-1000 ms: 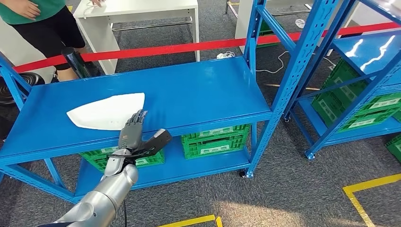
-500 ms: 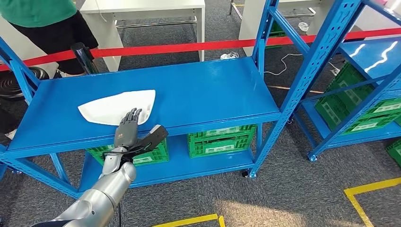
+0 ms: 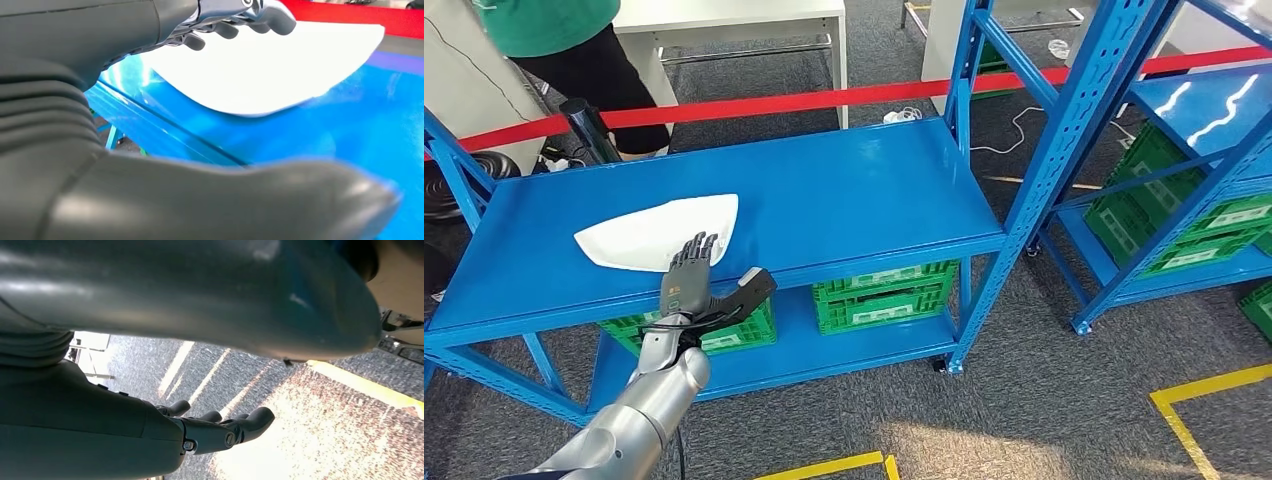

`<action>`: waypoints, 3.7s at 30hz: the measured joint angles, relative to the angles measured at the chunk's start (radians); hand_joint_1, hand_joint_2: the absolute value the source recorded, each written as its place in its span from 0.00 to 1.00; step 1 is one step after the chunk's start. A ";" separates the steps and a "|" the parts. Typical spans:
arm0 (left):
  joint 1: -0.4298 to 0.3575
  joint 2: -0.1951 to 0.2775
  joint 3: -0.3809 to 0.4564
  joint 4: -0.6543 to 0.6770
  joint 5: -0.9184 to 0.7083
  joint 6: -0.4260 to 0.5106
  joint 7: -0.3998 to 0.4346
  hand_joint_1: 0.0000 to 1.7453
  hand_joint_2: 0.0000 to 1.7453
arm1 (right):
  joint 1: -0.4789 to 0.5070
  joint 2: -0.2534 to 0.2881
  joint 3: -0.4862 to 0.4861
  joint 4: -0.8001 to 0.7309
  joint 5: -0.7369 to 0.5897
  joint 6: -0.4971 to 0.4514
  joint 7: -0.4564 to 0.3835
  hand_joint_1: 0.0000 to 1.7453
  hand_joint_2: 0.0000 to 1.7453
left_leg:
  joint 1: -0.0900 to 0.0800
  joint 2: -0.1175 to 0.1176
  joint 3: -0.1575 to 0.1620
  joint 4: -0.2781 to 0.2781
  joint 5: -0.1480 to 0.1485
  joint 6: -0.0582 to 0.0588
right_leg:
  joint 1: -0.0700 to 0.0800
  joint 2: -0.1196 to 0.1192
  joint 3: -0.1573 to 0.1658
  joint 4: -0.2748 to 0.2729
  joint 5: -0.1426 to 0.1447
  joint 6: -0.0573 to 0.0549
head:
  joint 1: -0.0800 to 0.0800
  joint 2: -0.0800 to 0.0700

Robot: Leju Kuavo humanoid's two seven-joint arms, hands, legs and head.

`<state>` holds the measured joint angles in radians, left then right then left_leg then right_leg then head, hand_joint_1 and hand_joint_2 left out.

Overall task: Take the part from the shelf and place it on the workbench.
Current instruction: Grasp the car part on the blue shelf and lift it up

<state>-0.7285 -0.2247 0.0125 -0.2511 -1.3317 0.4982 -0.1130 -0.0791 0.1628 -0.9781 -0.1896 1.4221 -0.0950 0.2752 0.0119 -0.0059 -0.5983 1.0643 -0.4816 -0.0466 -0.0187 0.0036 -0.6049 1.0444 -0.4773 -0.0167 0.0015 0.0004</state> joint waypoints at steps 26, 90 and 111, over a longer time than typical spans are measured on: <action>0.017 0.000 -0.066 0.003 -0.094 0.039 0.070 0.00 1.00 | -0.001 0.005 0.002 0.000 -0.001 -0.007 0.003 0.00 0.00 | -0.002 0.001 -0.120 0.244 -0.114 -0.006 | 0.001 -0.001 0.001 -0.005 0.001 -0.015 | -0.003 0.000; 0.043 -0.007 -0.056 0.005 0.011 -0.015 -0.103 0.00 0.00 | -0.006 0.004 0.008 0.000 0.005 0.011 0.015 0.00 0.00 | -0.003 0.001 -0.046 0.088 -0.022 0.002 | 0.004 0.000 0.009 -0.005 -0.003 -0.012 | -0.003 0.000; 0.025 -0.026 -0.050 0.001 0.033 -0.025 -0.107 0.00 0.00 | -0.006 0.004 0.008 0.000 0.005 0.009 0.000 0.00 0.00 | -0.008 -0.001 0.006 -0.022 0.000 0.015 | 0.004 0.001 -0.002 0.009 -0.007 0.006 | 0.001 0.000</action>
<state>-0.7040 -0.2507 -0.0370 -0.2503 -1.2986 0.4735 -0.2198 -0.0855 0.1673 -0.9697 -0.1896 1.4275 -0.0858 0.2750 0.0042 -0.0072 -0.5921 1.0426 -0.4814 -0.0313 -0.0142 0.0047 -0.6064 1.0531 -0.4841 -0.0112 0.0023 0.0004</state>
